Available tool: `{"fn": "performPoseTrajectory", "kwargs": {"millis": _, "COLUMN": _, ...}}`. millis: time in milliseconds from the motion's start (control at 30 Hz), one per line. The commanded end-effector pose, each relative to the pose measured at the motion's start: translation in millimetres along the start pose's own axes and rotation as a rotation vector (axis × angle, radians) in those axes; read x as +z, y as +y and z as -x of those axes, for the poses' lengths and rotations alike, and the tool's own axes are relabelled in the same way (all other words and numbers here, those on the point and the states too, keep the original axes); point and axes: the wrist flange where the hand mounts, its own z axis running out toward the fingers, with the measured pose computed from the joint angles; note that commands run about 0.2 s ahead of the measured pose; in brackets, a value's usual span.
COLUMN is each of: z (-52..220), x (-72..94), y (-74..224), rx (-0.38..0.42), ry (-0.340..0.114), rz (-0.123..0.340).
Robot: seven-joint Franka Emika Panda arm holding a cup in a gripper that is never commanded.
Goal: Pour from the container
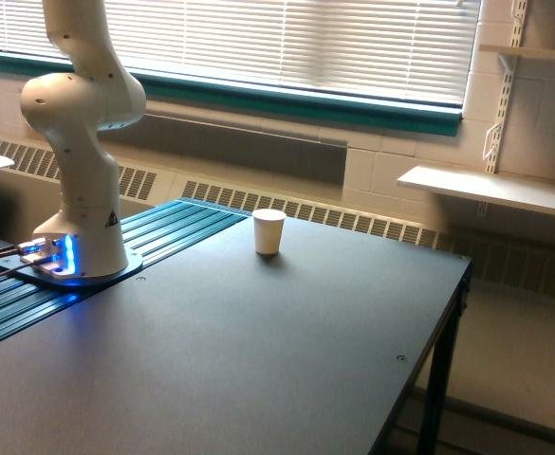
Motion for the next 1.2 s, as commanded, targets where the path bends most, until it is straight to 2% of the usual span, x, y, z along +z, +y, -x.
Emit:
{"fn": "performPoseTrajectory", "kwargs": {"millis": 33, "z": 5, "x": 11.8, "y": 10, "rx": -0.093, "ry": -0.078, "rz": 0.084}}
{"fn": "performPoseTrajectory", "kwargs": {"millis": 100, "z": 7, "x": 15.7, "y": 19, "rx": -0.05, "ry": -0.11, "rz": 0.115}}
{"fn": "performPoseTrajectory", "kwargs": {"millis": 167, "z": 14, "x": 18.7, "y": 25, "rx": -0.055, "ry": -0.149, "rz": 0.144}}
{"fn": "performPoseTrajectory", "kwargs": {"millis": 233, "z": 23, "x": 19.5, "y": 33, "rx": -0.023, "ry": -0.193, "rz": 0.174}}
{"fn": "performPoseTrajectory", "kwargs": {"millis": 300, "z": 36, "x": 18.9, "y": 37, "rx": -0.053, "ry": -0.243, "rz": 0.198}}
{"fn": "performPoseTrajectory", "kwargs": {"millis": 533, "z": 96, "x": 12.3, "y": 59, "rx": 0.054, "ry": -0.451, "rz": 0.276}}
{"fn": "performPoseTrajectory", "kwargs": {"millis": 667, "z": 136, "x": 0.1, "y": 66, "rx": 0.106, "ry": -0.582, "rz": 0.31}}
{"fn": "performPoseTrajectory", "kwargs": {"millis": 733, "z": 156, "x": -8.4, "y": 66, "rx": 0.12, "ry": -0.649, "rz": 0.319}}
{"fn": "performPoseTrajectory", "kwargs": {"millis": 867, "z": 197, "x": -27.7, "y": 64, "rx": 0.079, "ry": -0.784, "rz": 0.335}}
{"fn": "performPoseTrajectory", "kwargs": {"millis": 933, "z": 211, "x": -35.9, "y": 61, "rx": 0.054, "ry": -0.836, "rz": 0.337}}
{"fn": "performPoseTrajectory", "kwargs": {"millis": 1200, "z": 248, "x": -68.5, "y": 43, "rx": 0.099, "ry": -0.935, "rz": 0.277}}
